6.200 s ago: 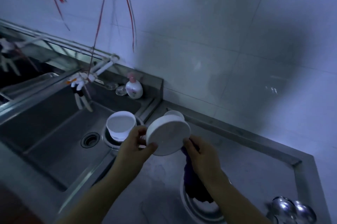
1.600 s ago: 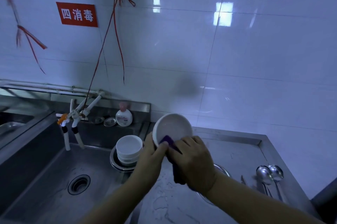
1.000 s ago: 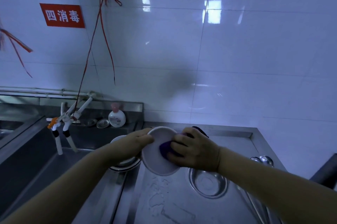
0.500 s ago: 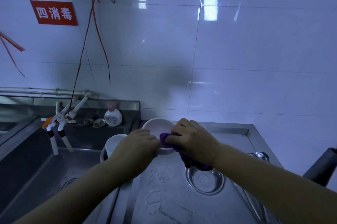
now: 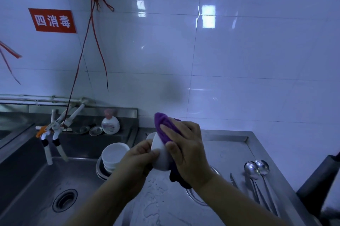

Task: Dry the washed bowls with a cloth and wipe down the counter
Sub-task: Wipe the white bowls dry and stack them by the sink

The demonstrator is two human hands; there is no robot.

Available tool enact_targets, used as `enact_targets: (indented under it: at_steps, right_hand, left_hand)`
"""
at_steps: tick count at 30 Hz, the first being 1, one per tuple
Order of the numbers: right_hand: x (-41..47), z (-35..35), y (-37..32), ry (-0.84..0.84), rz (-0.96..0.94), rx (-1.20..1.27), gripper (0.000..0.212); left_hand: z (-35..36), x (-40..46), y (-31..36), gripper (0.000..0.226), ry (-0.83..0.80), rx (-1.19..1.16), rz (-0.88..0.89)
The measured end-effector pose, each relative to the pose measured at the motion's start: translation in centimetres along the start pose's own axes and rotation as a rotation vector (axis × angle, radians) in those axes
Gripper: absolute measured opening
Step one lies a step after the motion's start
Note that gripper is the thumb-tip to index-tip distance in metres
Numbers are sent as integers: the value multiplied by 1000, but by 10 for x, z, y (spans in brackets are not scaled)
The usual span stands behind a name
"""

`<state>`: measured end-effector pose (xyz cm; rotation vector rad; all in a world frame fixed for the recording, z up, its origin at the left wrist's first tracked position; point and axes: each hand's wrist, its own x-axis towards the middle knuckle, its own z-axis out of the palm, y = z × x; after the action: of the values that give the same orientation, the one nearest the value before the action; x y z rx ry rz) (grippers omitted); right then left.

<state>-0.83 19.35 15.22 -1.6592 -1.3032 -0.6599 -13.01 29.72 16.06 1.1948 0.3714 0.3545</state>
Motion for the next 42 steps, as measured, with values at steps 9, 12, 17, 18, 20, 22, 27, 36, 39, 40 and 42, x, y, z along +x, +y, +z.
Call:
enact_targets:
  at_steps: [9, 12, 17, 18, 20, 22, 27, 36, 39, 40, 42]
  right_hand:
    - [-7, 0, -15, 140, -86, -165, 27]
    - [14, -6, -14, 128, 76, -73, 29]
    - [25, -17, 8, 108, 444, 201, 26]
    - [20, -18, 9, 105, 476, 227, 26]
    - [11, -19, 7, 114, 457, 216, 27]
    - [4, -19, 3, 120, 396, 165, 30]
    - [4, -16, -12, 110, 207, -62, 41]
    - [-16, -17, -11, -32, -132, -152, 32]
    - [-15, -26, 0, -49, -206, -243, 30]
    - [-12, -29, 1, -36, -209, -268, 32]
    - [-4, -32, 0, 2, -177, -290, 39]
  left_hand:
    - [12, 0, 10, 30, -85, -15, 108]
    - [10, 0, 10, 37, -36, 21, 114]
    - [5, -3, 14, 31, -30, -72, 122]
    - [4, -3, 14, 30, -41, -101, 128]
    - [3, -3, 15, 30, -57, -182, 138]
    - [3, -2, 15, 32, -56, -267, 141]
    - [5, -1, 15, 34, 4, -333, 121]
    - [-1, 1, 16, 28, 36, -415, 98]
    - [-7, 1, 15, 27, 45, -417, 81]
    - [-8, 1, 15, 26, 44, -399, 83]
    - [-7, 0, 15, 31, 27, -349, 90]
